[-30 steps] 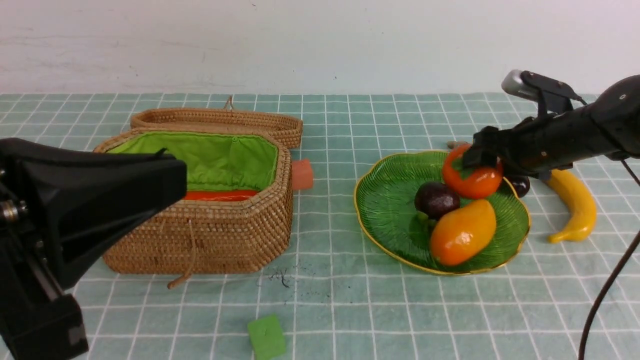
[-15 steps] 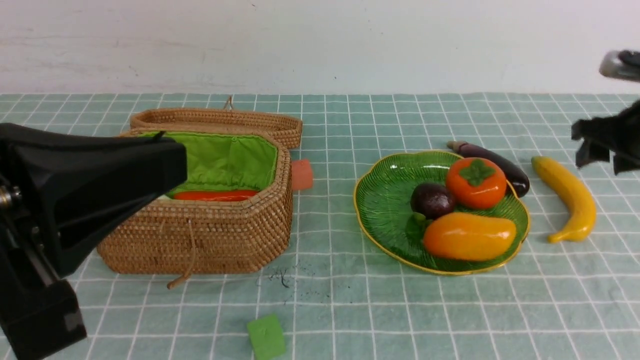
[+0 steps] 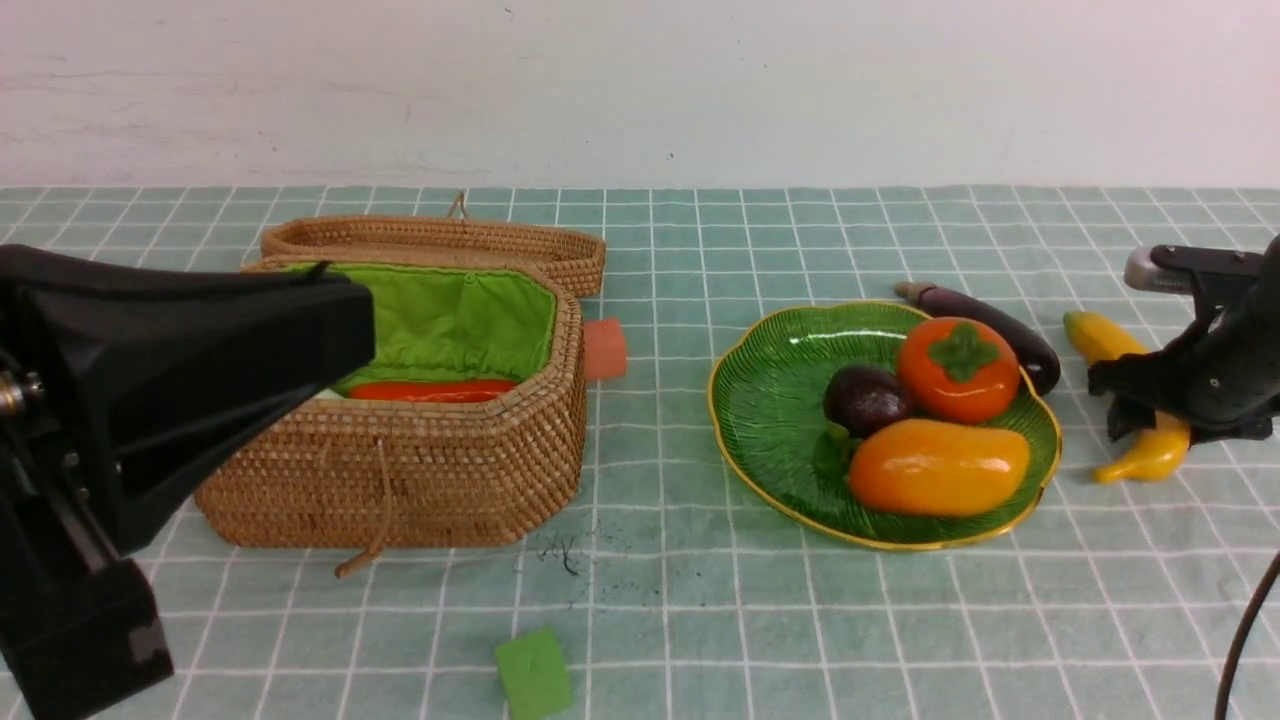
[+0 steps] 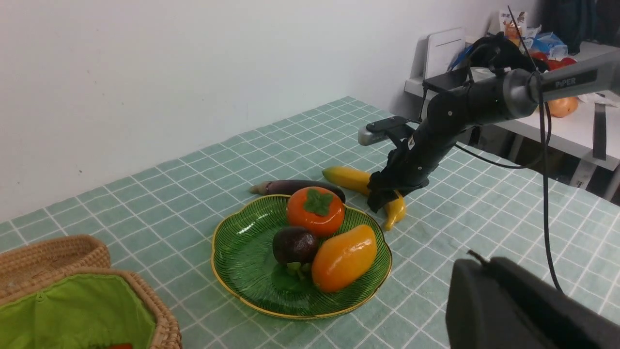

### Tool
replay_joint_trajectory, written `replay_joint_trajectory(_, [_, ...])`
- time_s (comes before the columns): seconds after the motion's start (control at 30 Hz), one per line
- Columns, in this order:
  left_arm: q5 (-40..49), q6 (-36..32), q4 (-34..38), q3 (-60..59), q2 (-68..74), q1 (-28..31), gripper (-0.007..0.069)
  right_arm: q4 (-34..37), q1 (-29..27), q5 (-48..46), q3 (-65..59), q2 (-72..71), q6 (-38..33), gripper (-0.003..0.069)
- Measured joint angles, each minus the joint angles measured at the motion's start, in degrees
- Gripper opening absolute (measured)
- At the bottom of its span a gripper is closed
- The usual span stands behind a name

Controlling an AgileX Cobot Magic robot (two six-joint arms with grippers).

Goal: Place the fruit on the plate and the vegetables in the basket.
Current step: Use the right arm to grab a banana and put it into the right plate

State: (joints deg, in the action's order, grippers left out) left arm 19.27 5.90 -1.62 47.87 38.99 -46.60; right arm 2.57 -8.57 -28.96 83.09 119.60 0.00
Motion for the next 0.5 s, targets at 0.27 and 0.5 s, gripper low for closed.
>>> replay_joint_trajectory(0.27, [1.51,0.06,0.0,0.0,0.0,0.0,0.0008,-2.57,0.0,-3.08,-0.02,-1.72,0.0,0.0318])
replay_joint_trajectory(0.5, [2.68,3.79,-2.38,0.0,1.53,0.0,0.0008,2.97,2.21,-13.22,-0.02,-15.02,2.54,0.0318])
